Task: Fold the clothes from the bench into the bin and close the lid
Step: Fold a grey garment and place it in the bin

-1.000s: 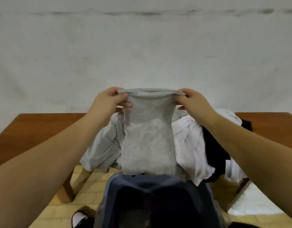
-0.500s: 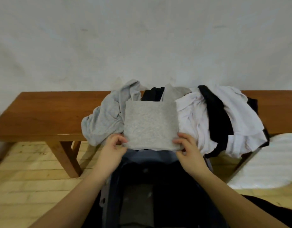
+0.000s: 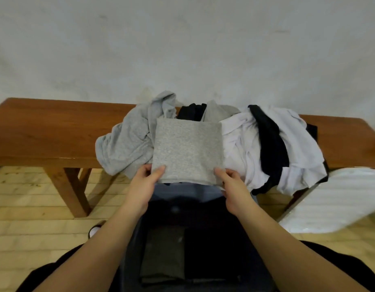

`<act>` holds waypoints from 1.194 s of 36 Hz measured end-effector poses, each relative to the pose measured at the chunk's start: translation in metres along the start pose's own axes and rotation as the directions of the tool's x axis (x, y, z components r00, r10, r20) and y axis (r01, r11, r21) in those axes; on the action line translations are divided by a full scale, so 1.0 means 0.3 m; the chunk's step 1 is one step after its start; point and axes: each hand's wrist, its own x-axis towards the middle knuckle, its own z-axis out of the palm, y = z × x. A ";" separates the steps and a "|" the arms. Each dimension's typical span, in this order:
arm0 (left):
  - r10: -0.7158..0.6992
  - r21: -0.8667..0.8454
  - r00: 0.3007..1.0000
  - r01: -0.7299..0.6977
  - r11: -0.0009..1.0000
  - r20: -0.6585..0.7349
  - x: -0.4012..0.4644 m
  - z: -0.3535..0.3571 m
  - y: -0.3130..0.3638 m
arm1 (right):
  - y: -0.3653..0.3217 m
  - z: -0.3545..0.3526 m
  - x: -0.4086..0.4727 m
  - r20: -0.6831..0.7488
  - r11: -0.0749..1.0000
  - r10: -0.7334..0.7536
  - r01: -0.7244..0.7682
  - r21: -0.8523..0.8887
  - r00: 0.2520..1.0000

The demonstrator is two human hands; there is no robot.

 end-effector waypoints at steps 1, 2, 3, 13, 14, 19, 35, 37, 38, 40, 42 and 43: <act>0.001 -0.008 1.000 -0.001 1.000 0.002 0.002 -0.002 0.000 | -0.004 0.000 -0.007 0.047 1.000 0.022 -0.022 0.012 0.999; -0.006 -0.021 1.000 0.006 1.000 0.006 0.002 -0.005 0.001 | -0.008 -0.001 -0.017 0.089 0.998 0.044 -0.047 0.033 0.995; -0.020 -0.039 1.000 0.021 0.999 0.020 0.003 -0.007 0.008 | -0.015 -0.001 -0.020 0.115 0.996 0.060 -0.067 0.059 0.992; -0.151 -0.228 0.965 0.200 0.953 0.216 -0.033 -0.042 0.036 | -0.040 -0.033 -0.057 0.263 0.915 0.112 -0.203 0.349 0.958; -0.175 -0.247 0.952 0.238 0.939 0.251 -0.047 -0.042 0.039 | -0.042 -0.039 -0.072 0.282 0.908 0.123 -0.222 0.355 0.952; -0.244 -0.300 0.898 0.363 0.882 0.367 -0.116 -0.042 0.061 | -0.034 -0.080 -0.127 0.310 0.913 0.170 -0.268 0.307 0.935; -0.610 -0.138 0.740 0.661 0.737 0.284 -0.270 0.062 -0.160 | 0.149 -0.347 -0.170 0.227 0.810 0.577 -0.585 -0.036 0.785; -0.650 -0.115 0.721 0.686 0.718 0.239 -0.265 0.085 -0.213 | 0.187 -0.368 -0.133 0.191 0.779 0.623 -0.622 -0.076 0.758; -0.673 -0.101 0.706 0.703 0.704 0.221 -0.258 0.093 -0.239 | 0.211 -0.377 -0.112 0.168 0.762 0.647 -0.640 -0.097 0.744; -0.725 -0.066 0.656 0.749 0.659 0.208 -0.238 0.113 -0.291 | 0.271 -0.396 -0.068 0.124 0.720 0.694 -0.676 -0.159 0.709; -0.772 -0.042 0.603 0.792 0.609 0.200 -0.224 0.132 -0.344 | 0.331 -0.411 -0.037 0.094 0.670 0.738 -0.709 -0.221 0.669; -0.792 -0.028 0.579 0.810 0.586 0.194 -0.215 0.142 -0.376 | 0.358 -0.417 -0.024 0.080 0.645 0.758 -0.726 -0.238 0.647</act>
